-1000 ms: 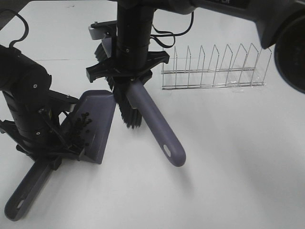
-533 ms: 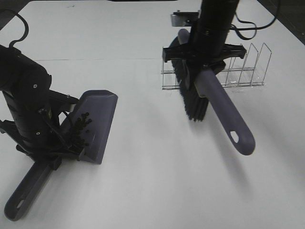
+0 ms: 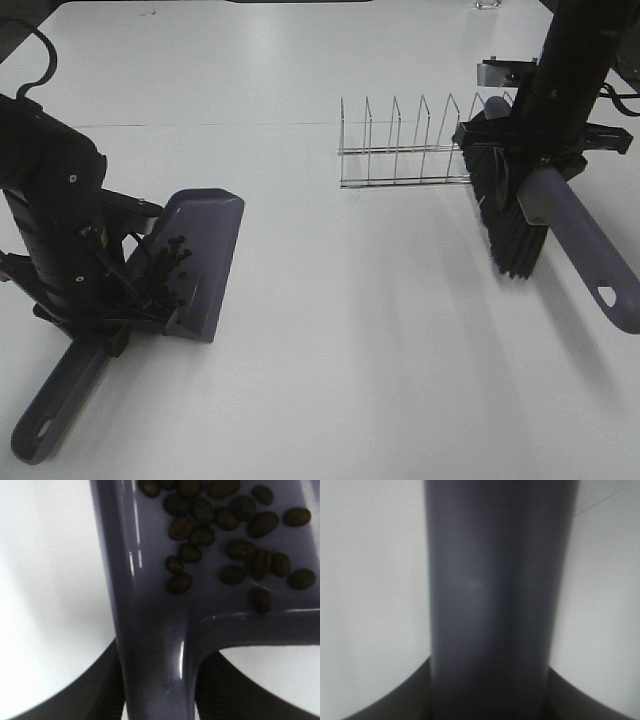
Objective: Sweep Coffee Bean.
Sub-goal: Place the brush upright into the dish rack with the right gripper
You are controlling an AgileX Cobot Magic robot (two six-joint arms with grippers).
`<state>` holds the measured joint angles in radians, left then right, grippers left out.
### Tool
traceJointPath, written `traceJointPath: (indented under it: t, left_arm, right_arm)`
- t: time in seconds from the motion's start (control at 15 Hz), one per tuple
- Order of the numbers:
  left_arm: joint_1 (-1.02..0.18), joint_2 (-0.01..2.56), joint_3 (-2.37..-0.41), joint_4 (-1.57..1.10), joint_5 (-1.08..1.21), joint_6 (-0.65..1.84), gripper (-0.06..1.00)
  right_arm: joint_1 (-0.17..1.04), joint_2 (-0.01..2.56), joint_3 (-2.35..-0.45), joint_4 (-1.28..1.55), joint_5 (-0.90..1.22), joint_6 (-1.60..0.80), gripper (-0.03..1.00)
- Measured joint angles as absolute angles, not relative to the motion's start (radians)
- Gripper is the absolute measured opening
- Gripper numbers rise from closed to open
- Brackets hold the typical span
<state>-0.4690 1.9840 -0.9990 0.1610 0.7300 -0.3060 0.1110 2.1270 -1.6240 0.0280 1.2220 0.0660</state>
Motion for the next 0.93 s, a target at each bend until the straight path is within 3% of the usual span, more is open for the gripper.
traceJointPath:
  t: [0.6, 0.93]
  left_arm:
    - [-0.469, 1.984, -0.999, 0.133, 0.752, -0.309, 0.35]
    - [-0.469, 1.984, -0.999, 0.132, 0.753, -0.309, 0.35]
  right_arm:
    - [0.101, 2.216, -1.670, 0.015, 1.193, 0.030, 0.29]
    - [0.101, 2.355, -1.920, 0.066, 1.221, 0.006, 0.29]
